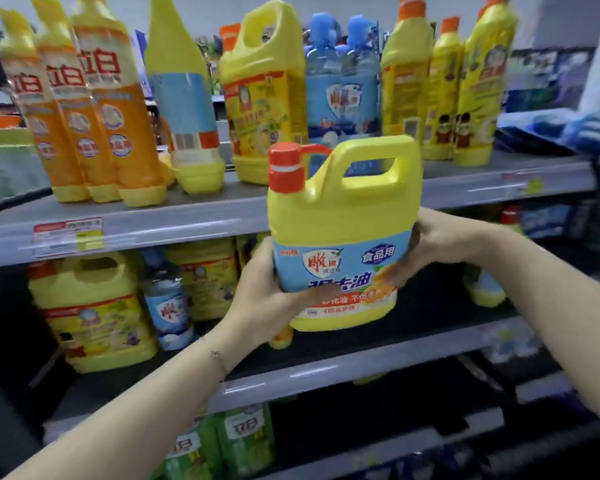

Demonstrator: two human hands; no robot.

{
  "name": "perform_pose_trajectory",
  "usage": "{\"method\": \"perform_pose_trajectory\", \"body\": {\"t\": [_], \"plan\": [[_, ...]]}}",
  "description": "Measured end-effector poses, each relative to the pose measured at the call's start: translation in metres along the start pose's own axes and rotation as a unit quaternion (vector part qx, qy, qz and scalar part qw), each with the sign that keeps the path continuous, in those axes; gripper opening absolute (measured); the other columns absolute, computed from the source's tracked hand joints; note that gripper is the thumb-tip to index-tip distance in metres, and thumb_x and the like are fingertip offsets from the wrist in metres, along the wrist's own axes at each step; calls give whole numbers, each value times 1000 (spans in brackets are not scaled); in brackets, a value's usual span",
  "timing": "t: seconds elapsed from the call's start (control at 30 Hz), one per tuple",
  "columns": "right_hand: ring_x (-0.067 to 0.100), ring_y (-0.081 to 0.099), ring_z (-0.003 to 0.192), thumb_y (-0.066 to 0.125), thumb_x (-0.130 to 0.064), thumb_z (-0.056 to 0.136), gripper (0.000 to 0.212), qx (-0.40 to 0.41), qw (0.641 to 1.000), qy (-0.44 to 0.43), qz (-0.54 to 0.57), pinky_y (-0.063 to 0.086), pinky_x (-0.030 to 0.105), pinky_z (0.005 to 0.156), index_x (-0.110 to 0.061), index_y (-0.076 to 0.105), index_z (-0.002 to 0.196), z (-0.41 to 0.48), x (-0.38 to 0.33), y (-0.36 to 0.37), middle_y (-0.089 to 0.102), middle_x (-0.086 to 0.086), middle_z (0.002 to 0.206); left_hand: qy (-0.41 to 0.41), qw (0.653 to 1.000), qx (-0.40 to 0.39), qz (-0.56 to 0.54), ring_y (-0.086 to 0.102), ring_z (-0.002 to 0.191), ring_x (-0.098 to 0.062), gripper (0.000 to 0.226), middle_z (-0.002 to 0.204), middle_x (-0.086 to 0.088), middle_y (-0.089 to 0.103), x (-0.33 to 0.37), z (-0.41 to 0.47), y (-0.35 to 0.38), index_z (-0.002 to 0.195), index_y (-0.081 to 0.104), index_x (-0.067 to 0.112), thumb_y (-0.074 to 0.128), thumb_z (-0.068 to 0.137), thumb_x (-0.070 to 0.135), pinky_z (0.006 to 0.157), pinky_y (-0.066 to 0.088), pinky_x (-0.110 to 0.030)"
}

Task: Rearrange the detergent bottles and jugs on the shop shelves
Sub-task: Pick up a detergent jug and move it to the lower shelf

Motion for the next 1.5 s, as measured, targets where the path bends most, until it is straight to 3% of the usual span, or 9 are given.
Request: {"method": "perform_pose_trajectory", "body": {"t": [0.13, 0.23, 0.37, 0.6, 0.8, 0.93, 1.17, 1.4, 1.5], "plan": [[16, 66, 106, 83, -6, 69, 56, -4, 996, 73, -45, 53, 51, 91, -23, 62, 118, -15, 54, -19, 70, -11, 114, -77, 997, -28, -14, 70, 97, -11, 56, 107, 2, 74, -49, 9, 56, 108, 64, 19, 91, 58, 20, 77, 58, -30], [22, 65, 108, 84, -14, 70, 52, 19, 988, 140, -64, 53, 46, 93, -22, 63, 117, -20, 102, -37, 70, -9, 115, -89, 996, -21, -23, 69, 89, 3, 57, 103, 8, 71, -78, 22, 98, 112, 58, 15, 83, 64, -3, 71, 54, -14], [18, 62, 106, 88, -45, 54, 70, 75, 967, 232, -79, 49, 37, 97, -26, 61, 116, -28, 167, -62, 67, -7, 116, -59, 998, -4, -20, 66, 103, -4, 67, 115, -3, 66, -106, 41, 142, 119, 50, 13, 83, 63, -5, 82, 56, -24], [21, 55, 120, 69, -20, 86, 45, 110, 975, 188, -34, 44, 40, 104, -18, 54, 129, -28, 232, -81, 60, 2, 131, -95, 995, 11, -36, 66, 98, 1, 69, 117, -2, 64, -145, 72, 198, 125, 45, 15, 74, 70, -14, 82, 57, -23], [29, 63, 96, 53, -23, 95, 9, 303, 931, 153, -133, 45, 29, 65, -17, 53, 102, -32, 239, -95, 66, 5, 99, -101, 994, 34, 10, 62, 114, -21, 67, 128, -8, 62, -161, 105, 221, 123, 52, 20, 86, 66, 20, 95, 52, -43], [30, 63, 77, 58, -24, 90, 16, 432, 872, 113, -200, 47, 34, 61, -16, 52, 102, -63, 242, -101, 57, -4, 70, -102, 989, 68, 85, 63, 107, -18, 60, 120, -3, 64, -174, 118, 236, 118, 56, 20, 86, 67, 27, 91, 54, -41], [35, 56, 105, 76, -20, 76, 61, 540, 827, 120, -95, 45, 35, 69, -6, 37, 121, -91, 270, -122, 44, 11, 122, -196, 963, 103, 153, 48, 123, -32, 84, 138, -15, 40, -184, 151, 275, 133, 29, 8, 81, 73, 35, 100, 44, -42], [40, 34, 137, 74, -57, 71, 123, 432, 858, 277, -14, 40, 48, 101, -21, -12, 151, -77, 310, -133, 12, 14, 159, -282, 934, 89, 199, 33, 134, -36, 77, 151, -23, 9, -181, 185, 323, 145, 8, -2, 59, 93, 23, 103, 39, -39], [34, 46, 130, 67, -75, 55, 132, 422, 867, 262, 22, 44, 48, 101, -29, -11, 151, -68, 313, -128, 36, 10, 151, -286, 934, 78, 199, 28, 138, -36, 74, 154, -21, 12, -184, 190, 326, 149, 8, 0, 55, 94, 18, 108, 34, -38]]}}
Point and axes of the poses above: each hand's wrist, its own z-axis towards the middle knuckle, its own y-axis out of the palm, x = y × z, the point moved 5 cm from there along z, towards the middle knuckle
